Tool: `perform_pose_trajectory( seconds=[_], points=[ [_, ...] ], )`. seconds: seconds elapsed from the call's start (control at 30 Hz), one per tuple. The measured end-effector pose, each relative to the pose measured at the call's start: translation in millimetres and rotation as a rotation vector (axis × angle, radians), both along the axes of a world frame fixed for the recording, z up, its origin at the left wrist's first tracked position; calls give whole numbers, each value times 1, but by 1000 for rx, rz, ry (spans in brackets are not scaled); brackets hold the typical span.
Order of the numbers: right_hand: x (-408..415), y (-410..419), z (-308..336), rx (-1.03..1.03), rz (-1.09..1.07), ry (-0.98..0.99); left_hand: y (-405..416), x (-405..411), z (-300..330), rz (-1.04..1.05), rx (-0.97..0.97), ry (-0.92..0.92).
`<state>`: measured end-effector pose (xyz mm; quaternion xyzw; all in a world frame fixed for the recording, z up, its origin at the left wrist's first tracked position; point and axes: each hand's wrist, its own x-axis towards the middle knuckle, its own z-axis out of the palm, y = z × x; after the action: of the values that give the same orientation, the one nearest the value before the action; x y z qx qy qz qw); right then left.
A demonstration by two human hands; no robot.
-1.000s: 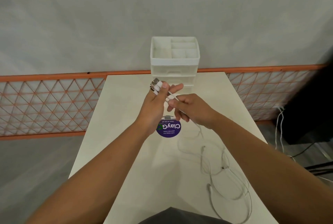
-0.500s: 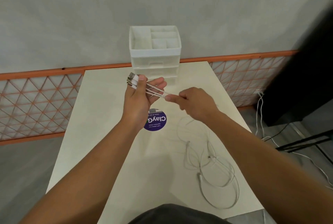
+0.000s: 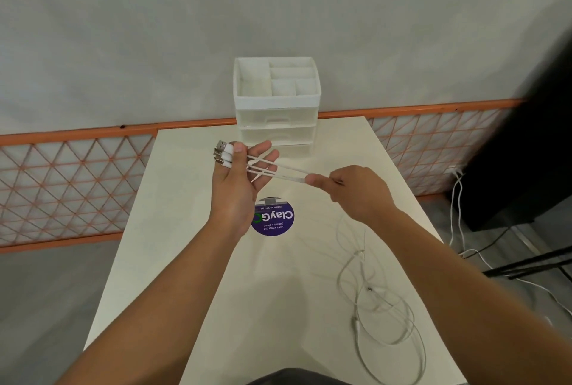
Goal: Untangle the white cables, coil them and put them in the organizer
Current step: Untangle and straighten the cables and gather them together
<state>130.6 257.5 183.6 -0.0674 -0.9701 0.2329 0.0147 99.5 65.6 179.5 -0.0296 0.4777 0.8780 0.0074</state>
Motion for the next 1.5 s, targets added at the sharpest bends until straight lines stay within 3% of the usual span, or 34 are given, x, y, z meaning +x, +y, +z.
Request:
perform_pose_trajectory(
  seconds=[0.2, 0.37, 0.53, 0.6, 0.7, 0.87, 1.1, 1.27, 1.43, 1.5],
  points=[
    [1, 3, -2, -355, 275, -168, -18, -5, -5, 24, 105, -54],
    [2, 7, -2, -382, 122, -198, -24, -7, -4, 2, 187, -39],
    [4, 13, -1, -535, 200, -157, -35, -9, -17, 42, -59, -23],
    [2, 14, 0, -508, 207, -161, -39, -10, -24, 51, -157, -20],
    [-3, 10, 1, -445, 162, -88, -45, -14, -26, 85, -156, -59],
    [0, 1, 5, -598, 329, -159, -57, -22, -19, 151, -115, -112],
    [-8, 5, -10, -394, 198, -148, -44, -16, -10, 73, 37, -57],
    [-5, 2, 13, -666, 212, -57, -55, -12, -32, 123, 45, -148],
    [-10, -4, -5, -472, 136, -152, -50, -14, -25, 193, -2, -93],
    [-7, -4, -1, -549, 151, -132, -49, -14, -25, 223, -16, -89]
  ],
)
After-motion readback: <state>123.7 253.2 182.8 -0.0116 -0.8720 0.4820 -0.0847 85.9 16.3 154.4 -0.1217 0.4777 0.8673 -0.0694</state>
